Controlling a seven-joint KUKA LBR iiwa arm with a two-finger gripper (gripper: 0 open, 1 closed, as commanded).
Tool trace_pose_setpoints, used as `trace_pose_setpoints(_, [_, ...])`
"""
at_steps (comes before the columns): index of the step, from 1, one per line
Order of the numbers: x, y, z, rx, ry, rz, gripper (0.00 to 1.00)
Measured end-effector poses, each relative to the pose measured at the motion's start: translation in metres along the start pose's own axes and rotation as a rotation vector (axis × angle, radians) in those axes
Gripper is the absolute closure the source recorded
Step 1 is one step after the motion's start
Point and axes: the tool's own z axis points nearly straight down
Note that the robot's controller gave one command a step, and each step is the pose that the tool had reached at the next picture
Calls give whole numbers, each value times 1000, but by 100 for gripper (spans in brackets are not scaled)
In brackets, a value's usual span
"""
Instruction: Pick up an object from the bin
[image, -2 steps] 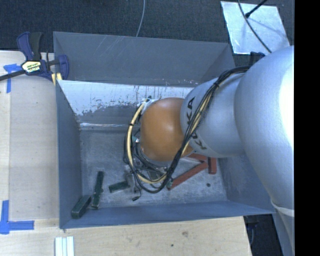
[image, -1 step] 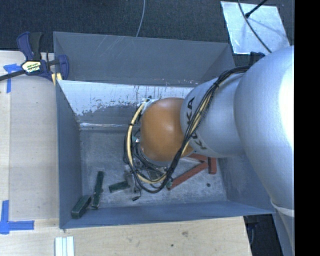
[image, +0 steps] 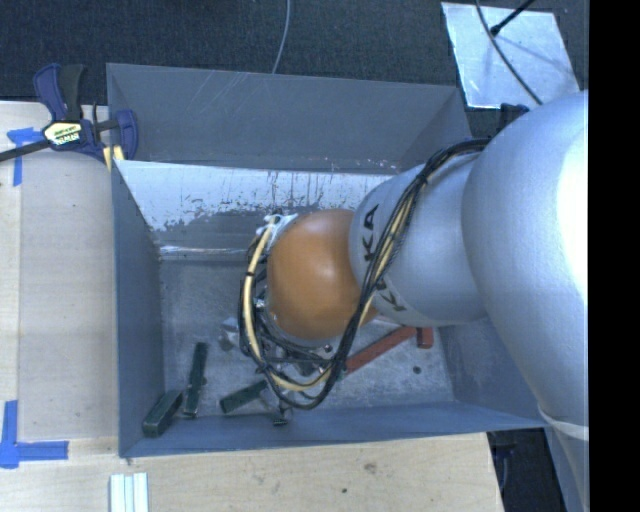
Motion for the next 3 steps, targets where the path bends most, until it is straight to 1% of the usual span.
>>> trace_pose_setpoints(1, [0, 0, -1, 0, 0, 1, 100])
trace_pose_setpoints(2, [0, 0, -1, 0, 0, 1, 100])
trace_pose_setpoints(3, [-18, 43, 0, 3, 2, -175, 100])
